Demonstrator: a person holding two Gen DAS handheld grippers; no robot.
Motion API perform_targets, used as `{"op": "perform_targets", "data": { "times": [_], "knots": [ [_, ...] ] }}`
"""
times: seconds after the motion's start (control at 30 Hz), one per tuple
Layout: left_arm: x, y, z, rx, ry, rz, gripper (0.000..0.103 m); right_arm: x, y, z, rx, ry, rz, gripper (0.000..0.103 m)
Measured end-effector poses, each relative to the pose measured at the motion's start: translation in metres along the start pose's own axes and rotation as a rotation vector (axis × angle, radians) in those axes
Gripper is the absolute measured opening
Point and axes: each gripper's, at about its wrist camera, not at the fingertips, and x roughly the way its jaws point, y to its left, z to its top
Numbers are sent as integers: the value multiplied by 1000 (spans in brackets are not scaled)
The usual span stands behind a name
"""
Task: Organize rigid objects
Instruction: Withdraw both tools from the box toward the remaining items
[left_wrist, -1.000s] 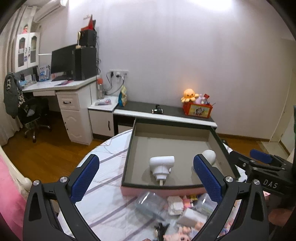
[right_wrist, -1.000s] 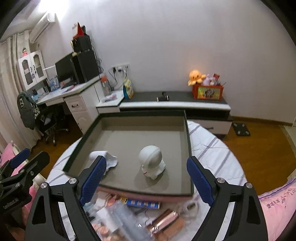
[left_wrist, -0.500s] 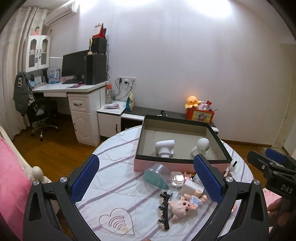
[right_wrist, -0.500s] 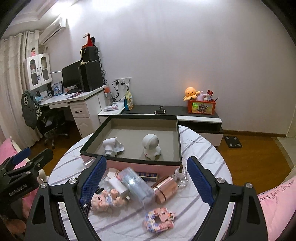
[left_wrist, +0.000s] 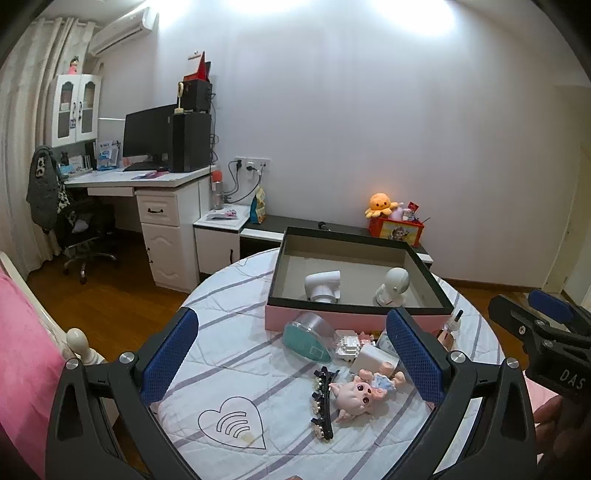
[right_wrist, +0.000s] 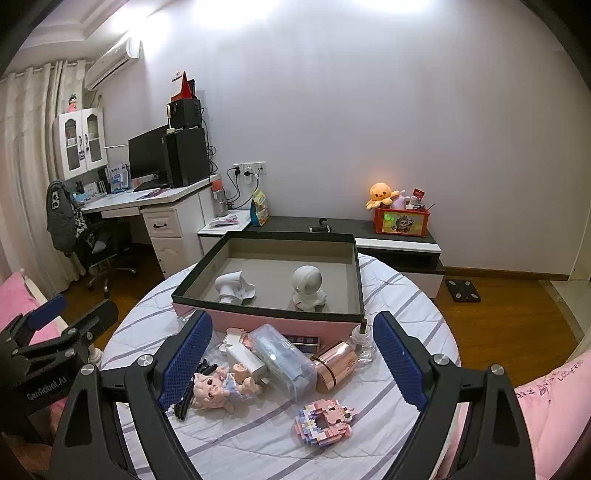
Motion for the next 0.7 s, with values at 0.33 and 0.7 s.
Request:
{"op": "perform_targets", "data": {
  "times": [0.33,0.7],
  "knots": [
    [3,-2,-6,1,17,-13,103,1,-7,-1,6,10,-9,90],
    [36,-1,-53,30,164,-10,103,30,-38,-43,41,149,-46,90]
  ]
}}
